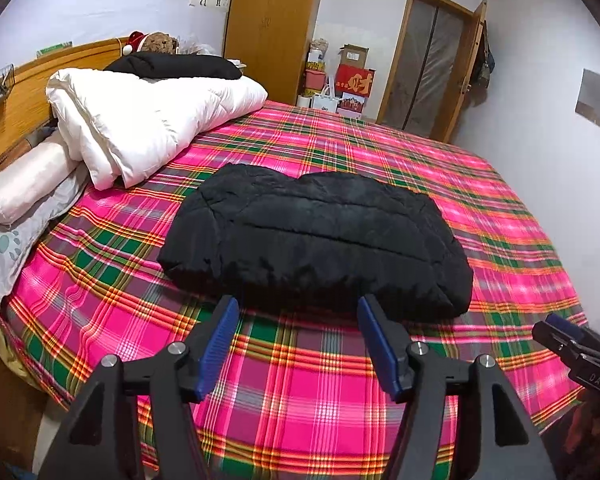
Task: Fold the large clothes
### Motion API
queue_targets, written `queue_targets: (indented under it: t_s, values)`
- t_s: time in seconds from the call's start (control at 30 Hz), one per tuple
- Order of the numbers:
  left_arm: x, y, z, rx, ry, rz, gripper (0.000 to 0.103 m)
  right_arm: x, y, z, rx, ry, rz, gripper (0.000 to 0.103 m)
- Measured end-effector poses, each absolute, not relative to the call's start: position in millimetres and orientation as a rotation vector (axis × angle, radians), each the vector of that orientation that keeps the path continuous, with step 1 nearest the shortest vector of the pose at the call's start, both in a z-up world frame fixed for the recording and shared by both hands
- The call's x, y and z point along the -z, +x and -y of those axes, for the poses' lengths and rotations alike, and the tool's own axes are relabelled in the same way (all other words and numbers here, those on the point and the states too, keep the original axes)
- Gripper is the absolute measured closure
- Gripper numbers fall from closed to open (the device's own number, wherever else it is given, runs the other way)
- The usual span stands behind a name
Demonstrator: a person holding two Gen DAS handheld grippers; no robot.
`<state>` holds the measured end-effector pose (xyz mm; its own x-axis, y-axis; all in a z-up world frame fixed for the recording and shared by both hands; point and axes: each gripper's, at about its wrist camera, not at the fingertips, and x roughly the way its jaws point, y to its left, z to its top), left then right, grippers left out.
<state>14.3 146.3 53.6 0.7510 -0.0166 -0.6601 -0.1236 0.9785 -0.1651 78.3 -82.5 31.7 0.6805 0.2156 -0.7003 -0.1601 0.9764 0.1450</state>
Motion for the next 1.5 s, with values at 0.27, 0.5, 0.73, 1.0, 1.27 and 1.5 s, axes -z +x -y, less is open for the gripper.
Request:
queue_targets:
  t_s: [0.27,0.5,0.73,1.0,1.27,1.5]
  values:
    - [-47,4,-132,-0.045,-0.174,-0.742,0.039,-24,70,77,-0.204,0.051,-0.818,0.036]
    - [-46,-1,-129,-0.049,-0.170,-0.741,0.039,-23,69,72,-0.209,0.041,-0.826,0.036]
    - [-44,-1,-131,-0.052,-0.176,-0.741,0.039,-20,68,67,-0.210,0.039,-0.835,0.036]
    - [-43,-1,-130,-0.043,-0.177,-0.742,0.039,-19,69,66,-0.208,0.041,-0.841,0.036]
    - [-43,-1,-129,-0.041,-0.178,-0.742,0.039,-19,69,67,-0.208,0.046,-0.840,0.036]
    - [-44,-3,-129,-0.040,-0.184,-0.742,0.039,-19,69,67,-0.209,0.046,-0.841,0.036]
